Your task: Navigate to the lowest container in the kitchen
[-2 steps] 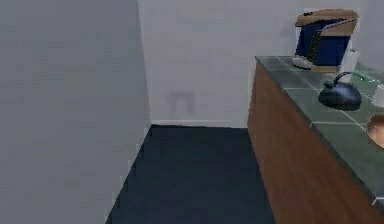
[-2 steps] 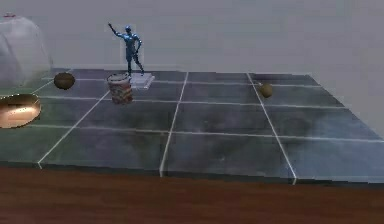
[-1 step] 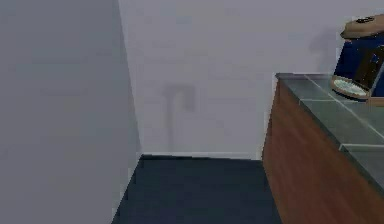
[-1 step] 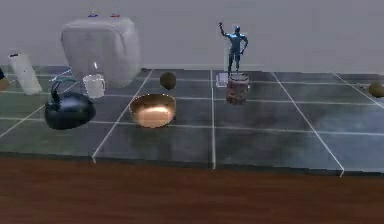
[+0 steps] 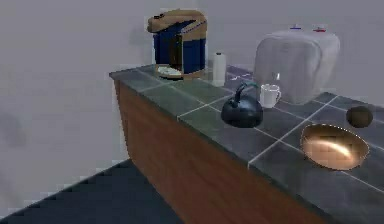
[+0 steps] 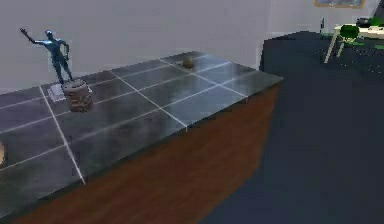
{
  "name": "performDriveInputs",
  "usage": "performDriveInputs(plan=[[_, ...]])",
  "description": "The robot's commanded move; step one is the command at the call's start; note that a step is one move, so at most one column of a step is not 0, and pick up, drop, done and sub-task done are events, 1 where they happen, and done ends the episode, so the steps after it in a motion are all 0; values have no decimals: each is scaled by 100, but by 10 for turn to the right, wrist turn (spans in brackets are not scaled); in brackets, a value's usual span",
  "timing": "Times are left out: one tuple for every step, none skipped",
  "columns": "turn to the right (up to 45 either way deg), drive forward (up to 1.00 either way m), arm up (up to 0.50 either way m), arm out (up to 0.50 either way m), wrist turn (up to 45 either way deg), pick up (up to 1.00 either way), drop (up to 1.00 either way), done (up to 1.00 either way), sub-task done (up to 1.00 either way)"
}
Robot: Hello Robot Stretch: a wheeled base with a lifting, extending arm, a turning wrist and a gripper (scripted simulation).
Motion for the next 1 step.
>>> performDriveInputs(plan=[[450,0,0,0,0,0,0,0,0]])
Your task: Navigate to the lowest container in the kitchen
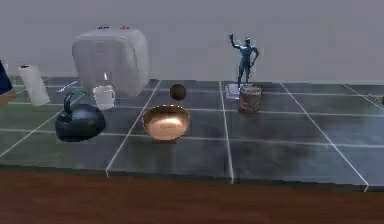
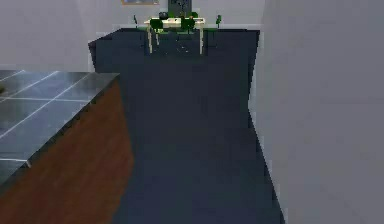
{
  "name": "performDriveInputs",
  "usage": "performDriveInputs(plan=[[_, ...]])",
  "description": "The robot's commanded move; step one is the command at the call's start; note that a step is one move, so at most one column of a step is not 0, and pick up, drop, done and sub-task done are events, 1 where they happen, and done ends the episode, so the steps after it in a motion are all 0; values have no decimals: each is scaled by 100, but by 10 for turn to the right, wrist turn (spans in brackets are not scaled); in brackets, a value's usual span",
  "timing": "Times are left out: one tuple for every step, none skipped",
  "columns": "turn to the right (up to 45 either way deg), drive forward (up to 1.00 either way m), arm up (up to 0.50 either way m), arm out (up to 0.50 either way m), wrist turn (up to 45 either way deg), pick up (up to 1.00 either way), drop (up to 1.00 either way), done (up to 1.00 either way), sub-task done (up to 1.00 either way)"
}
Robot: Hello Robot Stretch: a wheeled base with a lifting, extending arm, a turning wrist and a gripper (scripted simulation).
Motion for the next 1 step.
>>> performDriveInputs(plan=[[450,0,0,0,0,0,0,0,0]])
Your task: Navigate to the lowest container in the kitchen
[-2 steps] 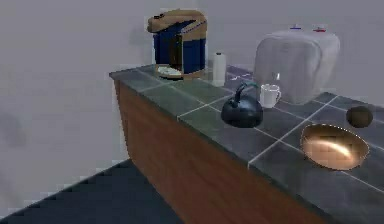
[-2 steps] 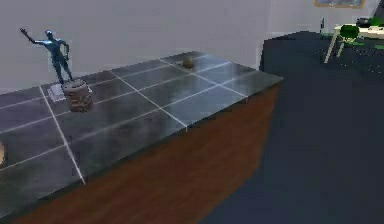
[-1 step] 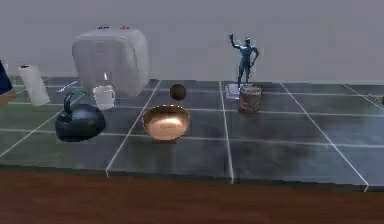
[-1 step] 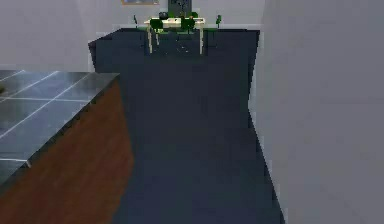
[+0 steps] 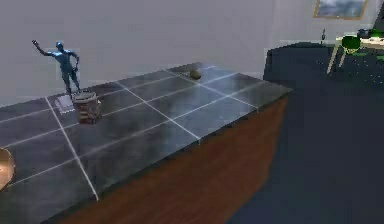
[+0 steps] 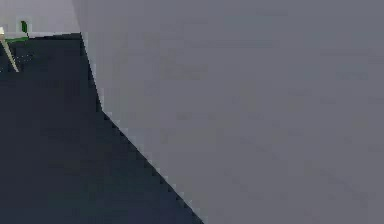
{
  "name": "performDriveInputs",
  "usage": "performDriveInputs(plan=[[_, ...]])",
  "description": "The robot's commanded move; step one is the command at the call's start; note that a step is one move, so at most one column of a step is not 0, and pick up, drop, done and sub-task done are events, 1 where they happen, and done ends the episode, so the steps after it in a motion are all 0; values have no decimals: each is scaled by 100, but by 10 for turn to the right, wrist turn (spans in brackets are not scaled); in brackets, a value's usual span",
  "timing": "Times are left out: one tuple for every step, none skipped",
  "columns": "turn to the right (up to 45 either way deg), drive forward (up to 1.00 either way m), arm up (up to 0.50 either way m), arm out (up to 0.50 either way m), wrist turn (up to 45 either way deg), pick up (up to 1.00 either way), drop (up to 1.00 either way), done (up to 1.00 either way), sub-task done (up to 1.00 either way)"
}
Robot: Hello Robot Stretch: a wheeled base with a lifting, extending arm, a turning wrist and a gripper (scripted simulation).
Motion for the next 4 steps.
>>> performDriveInputs(plan=[[450,0,0,0,0,0,0,0,0],[60,0,0,0,0,0,0,0,0],[0,100,0,0,0,0,0,0,0],[0,100,0,0,0,0,0,0,0]])
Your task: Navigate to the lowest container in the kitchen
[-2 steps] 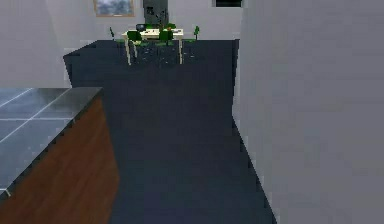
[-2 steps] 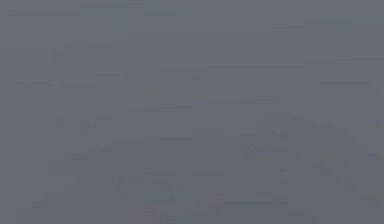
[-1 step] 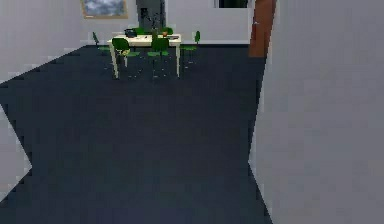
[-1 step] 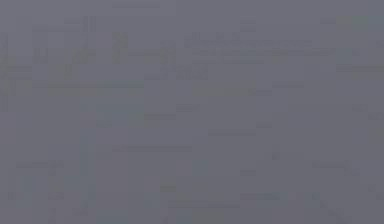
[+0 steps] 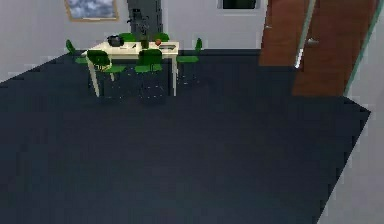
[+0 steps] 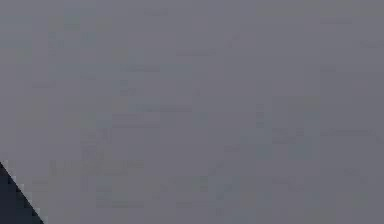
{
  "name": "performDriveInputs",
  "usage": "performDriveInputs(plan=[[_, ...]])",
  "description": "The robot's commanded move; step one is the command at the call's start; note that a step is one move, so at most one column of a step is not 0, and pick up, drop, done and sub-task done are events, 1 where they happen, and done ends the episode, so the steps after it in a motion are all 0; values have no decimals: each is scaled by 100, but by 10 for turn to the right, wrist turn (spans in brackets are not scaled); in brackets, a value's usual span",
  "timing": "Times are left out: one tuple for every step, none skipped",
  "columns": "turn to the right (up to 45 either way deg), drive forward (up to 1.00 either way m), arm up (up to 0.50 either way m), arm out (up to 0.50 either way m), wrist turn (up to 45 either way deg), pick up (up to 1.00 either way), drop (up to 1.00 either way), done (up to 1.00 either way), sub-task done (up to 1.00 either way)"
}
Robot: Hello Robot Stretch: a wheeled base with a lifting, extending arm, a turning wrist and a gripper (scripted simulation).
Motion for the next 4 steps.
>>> performDriveInputs(plan=[[30,0,0,0,0,0,0,0,0],[0,75,0,0,0,0,0,0,0],[450,0,0,0,0,0,0,0,0],[150,0,0,0,0,0,0,0,0]])
